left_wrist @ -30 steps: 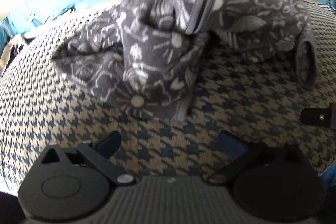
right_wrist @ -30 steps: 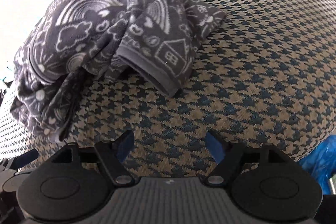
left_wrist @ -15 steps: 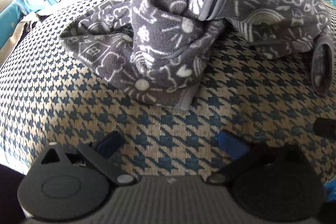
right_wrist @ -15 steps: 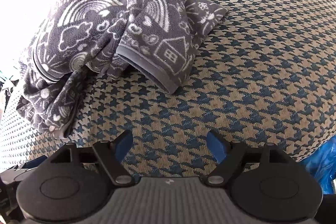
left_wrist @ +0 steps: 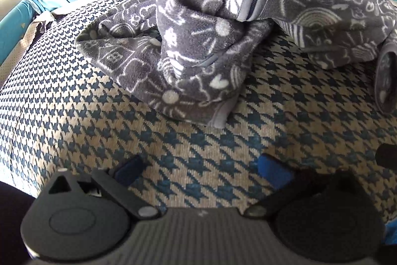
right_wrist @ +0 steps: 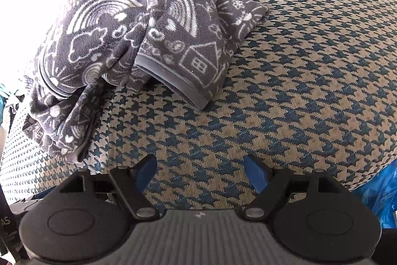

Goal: Fold clothes

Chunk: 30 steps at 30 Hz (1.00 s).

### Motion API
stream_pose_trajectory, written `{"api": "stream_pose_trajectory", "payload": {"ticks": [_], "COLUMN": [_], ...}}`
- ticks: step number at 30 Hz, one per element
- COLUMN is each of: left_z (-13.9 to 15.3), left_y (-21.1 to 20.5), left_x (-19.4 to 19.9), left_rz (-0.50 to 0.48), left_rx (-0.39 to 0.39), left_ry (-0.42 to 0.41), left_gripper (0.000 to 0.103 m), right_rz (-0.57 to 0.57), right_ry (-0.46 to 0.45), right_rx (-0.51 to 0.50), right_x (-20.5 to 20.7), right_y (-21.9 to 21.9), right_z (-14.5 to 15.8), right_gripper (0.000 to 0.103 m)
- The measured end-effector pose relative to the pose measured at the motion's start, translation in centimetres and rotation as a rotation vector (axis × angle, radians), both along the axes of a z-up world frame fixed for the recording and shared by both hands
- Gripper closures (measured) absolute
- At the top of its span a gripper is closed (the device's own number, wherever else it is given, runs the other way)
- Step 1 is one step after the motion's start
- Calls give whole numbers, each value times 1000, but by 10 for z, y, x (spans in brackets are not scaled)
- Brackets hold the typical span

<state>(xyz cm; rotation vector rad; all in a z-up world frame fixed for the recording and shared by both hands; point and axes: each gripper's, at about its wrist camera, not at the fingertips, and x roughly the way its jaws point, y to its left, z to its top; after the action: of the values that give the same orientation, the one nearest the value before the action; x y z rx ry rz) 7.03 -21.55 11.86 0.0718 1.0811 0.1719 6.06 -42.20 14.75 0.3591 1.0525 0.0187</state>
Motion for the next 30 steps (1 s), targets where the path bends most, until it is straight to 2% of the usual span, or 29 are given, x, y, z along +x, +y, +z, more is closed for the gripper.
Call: {"api": "stream_pose_trajectory", "payload": {"ticks": [22, 30], "left_z": [-2, -4], "left_y": [13, 10], "left_x": [14, 12], "left_rz": [60, 65], "left_rx": [-43, -43], "left_ry": [33, 23], "left_gripper": [0, 0], "right_rz": [43, 7], "right_ry": [-5, -16], "right_rx": [-48, -38], "right_x": [9, 7], "right_y": [19, 9], "right_z": [-9, -5], "right_gripper": [22, 22]}}
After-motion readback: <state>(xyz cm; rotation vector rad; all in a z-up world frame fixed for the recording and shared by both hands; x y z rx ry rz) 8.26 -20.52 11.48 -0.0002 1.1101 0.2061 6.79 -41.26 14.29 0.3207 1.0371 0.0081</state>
